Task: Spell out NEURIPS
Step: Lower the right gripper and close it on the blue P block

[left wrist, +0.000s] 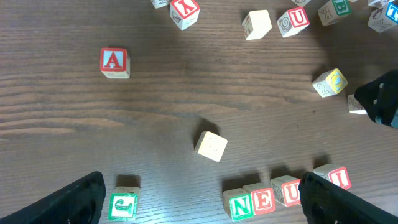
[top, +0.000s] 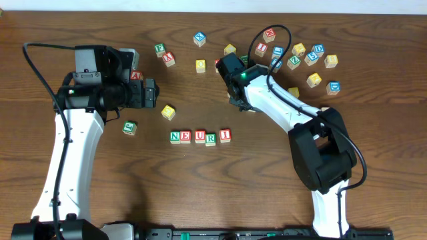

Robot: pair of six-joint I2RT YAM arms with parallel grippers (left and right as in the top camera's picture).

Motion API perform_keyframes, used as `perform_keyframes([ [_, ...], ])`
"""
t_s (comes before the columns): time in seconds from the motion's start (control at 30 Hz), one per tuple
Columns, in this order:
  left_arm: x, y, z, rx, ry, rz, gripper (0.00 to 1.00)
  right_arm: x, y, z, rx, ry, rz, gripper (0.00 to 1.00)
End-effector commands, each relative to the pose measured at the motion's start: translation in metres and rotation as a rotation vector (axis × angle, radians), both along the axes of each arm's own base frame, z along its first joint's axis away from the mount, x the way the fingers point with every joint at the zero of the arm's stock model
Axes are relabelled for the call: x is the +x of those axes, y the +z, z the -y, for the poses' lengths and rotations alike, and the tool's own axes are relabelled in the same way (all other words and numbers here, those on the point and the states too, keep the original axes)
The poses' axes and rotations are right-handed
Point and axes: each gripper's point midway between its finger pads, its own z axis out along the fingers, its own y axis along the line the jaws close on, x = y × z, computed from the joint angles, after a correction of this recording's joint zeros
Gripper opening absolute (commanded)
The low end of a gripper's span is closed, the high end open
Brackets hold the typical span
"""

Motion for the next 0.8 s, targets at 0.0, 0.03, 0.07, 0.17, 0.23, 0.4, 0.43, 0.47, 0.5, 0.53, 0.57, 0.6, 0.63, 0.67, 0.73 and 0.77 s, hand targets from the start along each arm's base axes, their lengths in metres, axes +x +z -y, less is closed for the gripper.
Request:
perform_keyframes([
  [0.0, 0.0042, 0.0088, 0.0014, 0.0, -0.022, 0.028, 0.98, -0.0037, -0.0094, 0.0075, -0.014, -0.022, -0.008, 0.43],
  [0.03, 0.0042, 0.0088, 0.0014, 0.0, -0.022, 0.028, 0.98, -0.0046, -0.011, 0.0078, -0.013, -0.022, -0.009, 0.43],
  [0.07, 0.0041, 0.0088, 0.0014, 0.0, -0.022, 0.027, 0.98, -0.0055, -0.0126, 0.0083, -0.015, -0.022, -0.011, 0.43],
  [0.17, 0.0042, 0.0088, 0.0014, 0.0, -0.022, 0.028, 0.98, -0.0068, -0.0141, 0.0091, -0.017, -0.022, -0.015, 0.42],
  [0.23, 0.0042, 0.0088, 0.0014, 0.0, -0.022, 0.028, 0.98, -0.0067, -0.0141, 0.0091, -0.017, -0.022, -0.014, 0.42],
  [0.4, 0.0042, 0.0088, 0.0014, 0.0, -0.022, 0.028, 0.98, -0.0066, -0.0141, 0.009, -0.017, -0.022, -0.014, 0.37],
  [0.43, 0.0042, 0.0088, 0.0014, 0.0, -0.022, 0.028, 0.98, -0.0064, -0.014, 0.0089, -0.016, -0.022, -0.013, 0.34],
  [0.47, 0.0042, 0.0088, 0.0014, 0.0, -0.022, 0.028, 0.98, -0.0064, -0.014, 0.0089, -0.016, -0.022, -0.013, 0.31],
  [0.5, 0.0042, 0.0088, 0.0014, 0.0, -0.022, 0.028, 0.98, -0.0065, -0.0141, 0.0088, -0.015, -0.022, -0.013, 0.31],
  [0.53, 0.0042, 0.0088, 0.0014, 0.0, -0.022, 0.028, 0.98, -0.0064, -0.0141, 0.0089, -0.016, -0.022, -0.013, 0.31],
  [0.57, 0.0041, 0.0088, 0.0014, 0.0, -0.022, 0.027, 0.98, -0.0065, -0.0141, 0.0087, -0.016, -0.022, -0.013, 0.3],
  [0.6, 0.0041, 0.0088, 0.0014, 0.0, -0.022, 0.027, 0.98, -0.0065, -0.0141, 0.0087, -0.016, -0.022, -0.013, 0.31],
  [0.63, 0.0041, 0.0088, 0.0014, 0.0, -0.022, 0.027, 0.98, -0.0065, -0.0141, 0.0087, -0.016, -0.022, -0.013, 0.31],
  [0.67, 0.0042, 0.0088, 0.0014, 0.0, -0.022, 0.028, 0.98, -0.0065, -0.0141, 0.0087, -0.016, -0.022, -0.013, 0.3],
  [0.73, 0.0042, 0.0088, 0.0014, 0.0, -0.022, 0.028, 0.98, -0.0067, -0.0141, 0.0088, -0.016, -0.022, -0.014, 0.3],
  [0.77, 0.0041, 0.0088, 0.0014, 0.0, -0.022, 0.027, 0.98, -0.0066, -0.0141, 0.0088, -0.016, -0.022, -0.014, 0.3],
])
